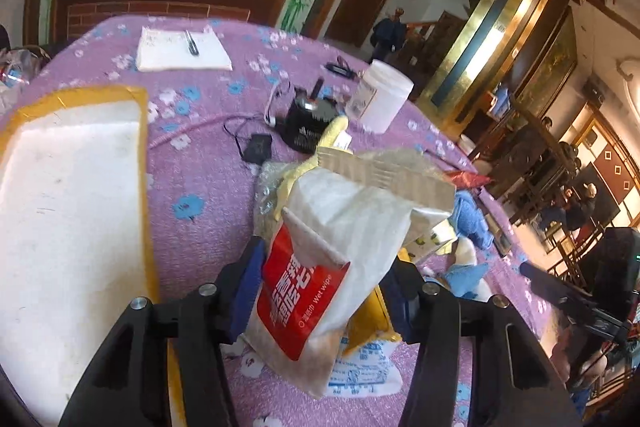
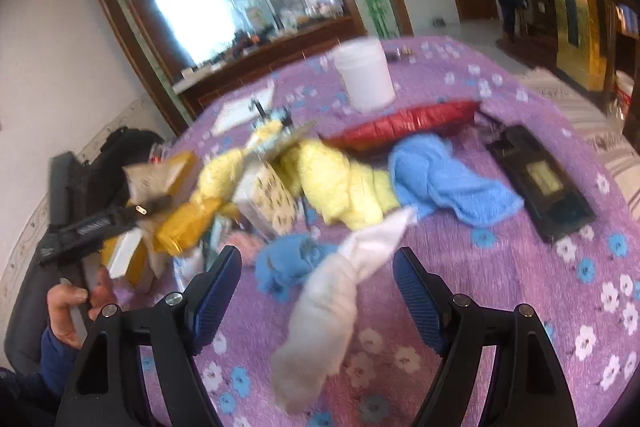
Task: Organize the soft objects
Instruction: 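Grasp the white wet-wipe pack with the left tool while the right tool carries the white towel to the box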
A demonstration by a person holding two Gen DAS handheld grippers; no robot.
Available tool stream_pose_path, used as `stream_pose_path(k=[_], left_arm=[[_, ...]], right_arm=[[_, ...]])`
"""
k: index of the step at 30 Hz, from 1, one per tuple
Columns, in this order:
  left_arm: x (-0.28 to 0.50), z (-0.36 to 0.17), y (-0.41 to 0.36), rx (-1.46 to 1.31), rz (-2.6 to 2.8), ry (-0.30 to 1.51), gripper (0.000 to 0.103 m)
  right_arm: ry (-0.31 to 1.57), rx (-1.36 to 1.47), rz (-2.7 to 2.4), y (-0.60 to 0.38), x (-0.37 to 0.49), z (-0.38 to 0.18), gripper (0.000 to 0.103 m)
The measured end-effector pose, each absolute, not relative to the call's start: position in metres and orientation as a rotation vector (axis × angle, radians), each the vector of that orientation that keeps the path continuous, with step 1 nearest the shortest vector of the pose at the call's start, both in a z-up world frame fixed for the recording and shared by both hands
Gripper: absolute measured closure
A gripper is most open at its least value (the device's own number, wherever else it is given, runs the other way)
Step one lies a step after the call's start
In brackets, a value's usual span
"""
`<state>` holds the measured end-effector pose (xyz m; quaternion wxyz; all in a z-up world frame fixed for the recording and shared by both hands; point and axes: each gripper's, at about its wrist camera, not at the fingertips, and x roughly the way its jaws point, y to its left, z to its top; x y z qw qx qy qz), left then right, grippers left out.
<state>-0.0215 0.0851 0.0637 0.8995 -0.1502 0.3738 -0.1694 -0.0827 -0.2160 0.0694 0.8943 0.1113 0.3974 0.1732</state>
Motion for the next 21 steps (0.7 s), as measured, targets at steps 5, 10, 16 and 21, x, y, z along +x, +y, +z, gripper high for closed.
stream_pose_path(k=[5,10,16,21], left_arm=[[-0.037,0.080,0.096,-0.322,-0.363,0.727,0.049],[-0.048,0.089,0.103,-0.331,-0.375,0.704,0.049],[-0.051,0.090,0.110,-0.346,-0.387,0.705,0.049],[-0.057,0.101,0.127,-0.370,-0.384,0.675,0.049]], right_arm=[[0.915,0.155,0.327,-0.196,-0.075,0.050,0.021],[1.036,0.130,0.299,-0.185,-0.060,0.022,0.058],[0.966,0.136,0.290,-0.199,-0.075,0.038,0.061],[0.838,0.149,0.286,-0.209,-0.091,0.076,0.061]])
